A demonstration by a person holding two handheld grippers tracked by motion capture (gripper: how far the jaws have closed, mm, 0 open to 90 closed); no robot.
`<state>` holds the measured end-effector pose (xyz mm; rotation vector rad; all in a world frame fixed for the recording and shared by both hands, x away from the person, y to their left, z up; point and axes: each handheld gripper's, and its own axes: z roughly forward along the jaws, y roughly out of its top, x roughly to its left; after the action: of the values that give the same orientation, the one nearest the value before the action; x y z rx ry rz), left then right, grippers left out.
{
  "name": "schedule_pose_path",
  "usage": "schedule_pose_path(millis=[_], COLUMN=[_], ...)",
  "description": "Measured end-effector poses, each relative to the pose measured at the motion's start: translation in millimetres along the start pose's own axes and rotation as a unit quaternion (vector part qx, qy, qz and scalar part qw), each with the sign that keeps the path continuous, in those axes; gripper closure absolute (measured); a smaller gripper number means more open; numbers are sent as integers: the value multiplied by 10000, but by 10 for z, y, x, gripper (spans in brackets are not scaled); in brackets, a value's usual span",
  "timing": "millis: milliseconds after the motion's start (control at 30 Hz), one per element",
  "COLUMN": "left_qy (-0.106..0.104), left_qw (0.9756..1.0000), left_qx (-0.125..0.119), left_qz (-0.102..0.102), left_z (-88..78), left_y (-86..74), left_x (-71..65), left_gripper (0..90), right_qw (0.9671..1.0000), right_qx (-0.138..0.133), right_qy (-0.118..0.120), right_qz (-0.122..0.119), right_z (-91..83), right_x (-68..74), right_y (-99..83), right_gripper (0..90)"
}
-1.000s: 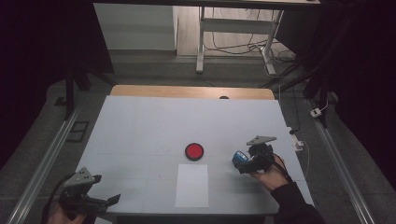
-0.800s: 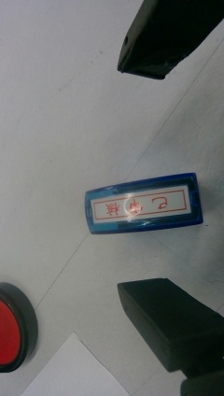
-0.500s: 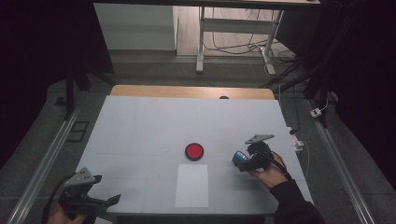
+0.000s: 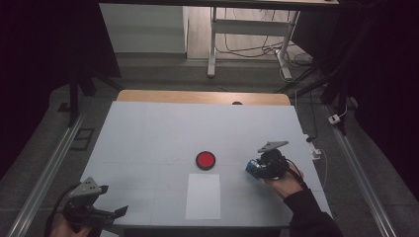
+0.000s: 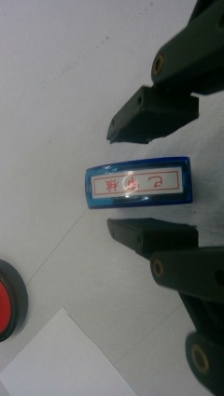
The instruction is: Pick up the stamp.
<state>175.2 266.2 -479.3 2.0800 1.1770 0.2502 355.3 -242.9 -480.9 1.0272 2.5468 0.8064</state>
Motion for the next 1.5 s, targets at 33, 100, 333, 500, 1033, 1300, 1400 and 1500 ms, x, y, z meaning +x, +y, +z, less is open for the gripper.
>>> schedule_pose_path(millis=[33,100,333,500,1033,1300,1400,1500], left_qy=[4,6,0,-5,-16,-15,-13,-17], left_qw=[10000,10000,10000,10000,10000,10000,10000,10000], left_qx=[-6,8,21,20,12,26,35,36], left_qz=[3,11,22,25,-3,-24,-14,-16], left_z=[1,0,2,2,2,6,8,8], left_y=[0,1,2,2,4,5,6,7], left_x=[0,0,-1,0,4,8,6,8], left_gripper=[9,9,10,11,11,12,12,12], right_qw=[10000,10000,9999,9998,9987,9964,9954,9934], right_qx=[3,7,84,88,-296,-498,-600,-760], right_qy=[-9,7,54,82,250,450,475,579], right_qz=[-3,-55,-125,-158,-336,-520,-570,-636], right_z=[3,4,17,8,-168,-240,-272,-301], right_x=[7,10,15,13,84,211,262,304], right_y=[4,13,18,22,90,170,198,229], right_gripper=[566,603,698,701,702,702,702,702])
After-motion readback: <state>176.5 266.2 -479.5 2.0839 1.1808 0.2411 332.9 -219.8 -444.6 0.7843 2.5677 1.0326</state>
